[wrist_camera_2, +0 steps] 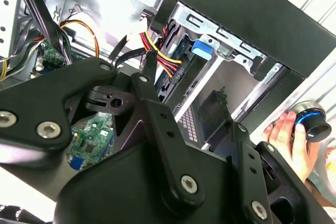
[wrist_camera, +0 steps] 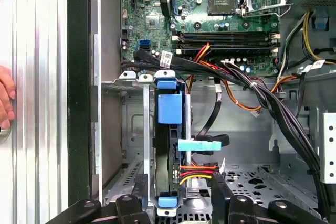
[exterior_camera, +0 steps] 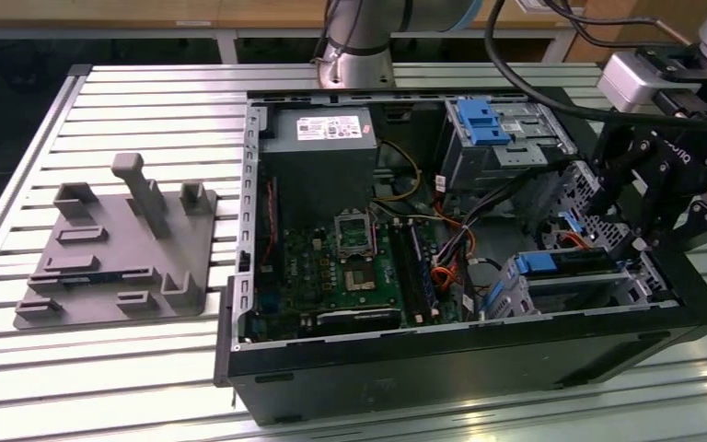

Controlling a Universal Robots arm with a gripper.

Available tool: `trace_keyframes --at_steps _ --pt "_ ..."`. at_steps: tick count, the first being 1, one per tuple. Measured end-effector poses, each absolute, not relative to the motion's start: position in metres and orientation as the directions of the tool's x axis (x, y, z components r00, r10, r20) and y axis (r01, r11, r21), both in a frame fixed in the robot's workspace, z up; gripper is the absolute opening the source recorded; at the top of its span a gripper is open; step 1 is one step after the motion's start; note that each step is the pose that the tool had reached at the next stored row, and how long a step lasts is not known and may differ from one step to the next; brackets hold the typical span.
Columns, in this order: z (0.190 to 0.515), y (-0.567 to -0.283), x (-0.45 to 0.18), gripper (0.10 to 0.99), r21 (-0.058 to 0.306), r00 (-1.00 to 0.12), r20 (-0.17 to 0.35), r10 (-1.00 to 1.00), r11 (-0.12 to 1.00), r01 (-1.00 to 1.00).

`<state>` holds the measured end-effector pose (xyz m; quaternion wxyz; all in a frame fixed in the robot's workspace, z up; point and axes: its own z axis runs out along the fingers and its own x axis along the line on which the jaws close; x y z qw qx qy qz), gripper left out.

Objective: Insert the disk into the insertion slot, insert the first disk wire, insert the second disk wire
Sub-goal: 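Insert the second disk wire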

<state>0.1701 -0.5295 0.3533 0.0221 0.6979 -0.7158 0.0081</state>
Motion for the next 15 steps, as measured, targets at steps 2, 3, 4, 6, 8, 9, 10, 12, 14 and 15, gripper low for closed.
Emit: trace_keyframes --at_steps 2,3,4,6,8,9,10,12,14,15 --pt "0.3533 -0.5295 0.1701 0.592 0.019 -0.024 0.043 -0.999 0.025 -1.000" --pt "0.3533 -0.5295 0.1701 0.592 0.019 -0.024 0.043 -0.999 0.025 -1.000" --pt "0.3533 -0.5295 0.1701 0.592 0.019 -0.024 0.043 -0.999 0.025 -1.000" --pt "0.3533 -0.5295 0.1701 0.592 0.019 -0.024 0.043 -0.999 0.024 -1.000" --pt "0.3533 -0.5295 0.1701 0.592 0.019 -0.023 0.043 -0.999 0.024 -1.000" --pt "0.3533 -0.5295 0.1701 0.592 0.019 -0.023 0.043 -0.999 0.024 -1.000" --pt "0.3533 -0.5295 0.1701 0.592 0.019 -0.023 0.043 -0.999 0.024 -1.000" --pt "0.3533 -0.5295 0.1701 0.592 0.019 -0.023 0.043 -0.999 0.024 -1.000" --pt "0.3533 -0.5242 0.1703 0.592 0.019 -0.023 0.046 -0.999 0.024 -1.000" --pt "0.3533 -0.5198 0.1703 0.592 0.019 -0.023 0.051 -0.998 0.024 -1.000"
